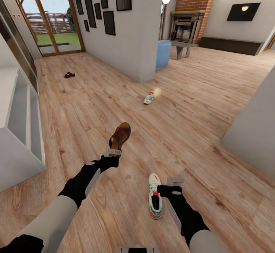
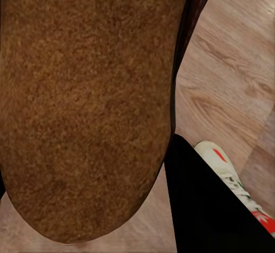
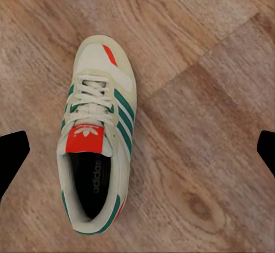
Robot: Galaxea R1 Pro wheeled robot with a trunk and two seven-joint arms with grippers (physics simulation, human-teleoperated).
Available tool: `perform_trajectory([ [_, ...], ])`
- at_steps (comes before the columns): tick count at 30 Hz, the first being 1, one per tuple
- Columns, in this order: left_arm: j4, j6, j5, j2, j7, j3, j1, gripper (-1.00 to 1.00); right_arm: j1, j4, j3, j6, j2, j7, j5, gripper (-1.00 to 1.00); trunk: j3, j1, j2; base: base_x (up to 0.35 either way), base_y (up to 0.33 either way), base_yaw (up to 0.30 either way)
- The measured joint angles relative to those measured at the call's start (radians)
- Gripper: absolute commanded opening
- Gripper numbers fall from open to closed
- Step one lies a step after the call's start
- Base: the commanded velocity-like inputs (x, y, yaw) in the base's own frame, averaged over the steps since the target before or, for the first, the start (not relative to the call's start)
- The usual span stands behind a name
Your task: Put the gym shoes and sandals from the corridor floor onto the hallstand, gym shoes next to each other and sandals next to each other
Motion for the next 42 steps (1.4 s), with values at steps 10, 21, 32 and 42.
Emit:
perform_trajectory([
  [10, 0.000, -0.001, -0.001, 0.001, -0.001, 0.001, 0.001, -1.00, 0.000, 0.000, 0.000, 0.001, 0.000, 0.000, 0.000, 1.00, 0.000, 0.000, 0.000, 0.037, 0.000, 0.000],
  [21, 0.000, -0.001, -0.002, 0.002, -0.001, 0.005, 0.001, -1.00, 0.000, 0.000, 0.000, 0.002, 0.000, 0.000, 0.000, 1.00, 0.000, 0.000, 0.000, 0.130, 0.000, 0.000],
  [32, 0.000, 0.000, -0.002, 0.002, -0.001, 0.004, 0.001, -1.00, 0.000, 0.000, 0.000, 0.001, 0.001, 0.000, 0.000, 1.00, 0.000, 0.000, 0.000, 0.060, 0.034, 0.000],
  [42, 0.000, -0.004, -0.001, 0.000, -0.002, -0.004, 0.001, -1.00, 0.000, 0.000, -0.001, 0.002, 0.001, 0.000, 0.000, 1.00, 0.000, 0.000, 0.000, 0.005, 0.004, 0.000],
])
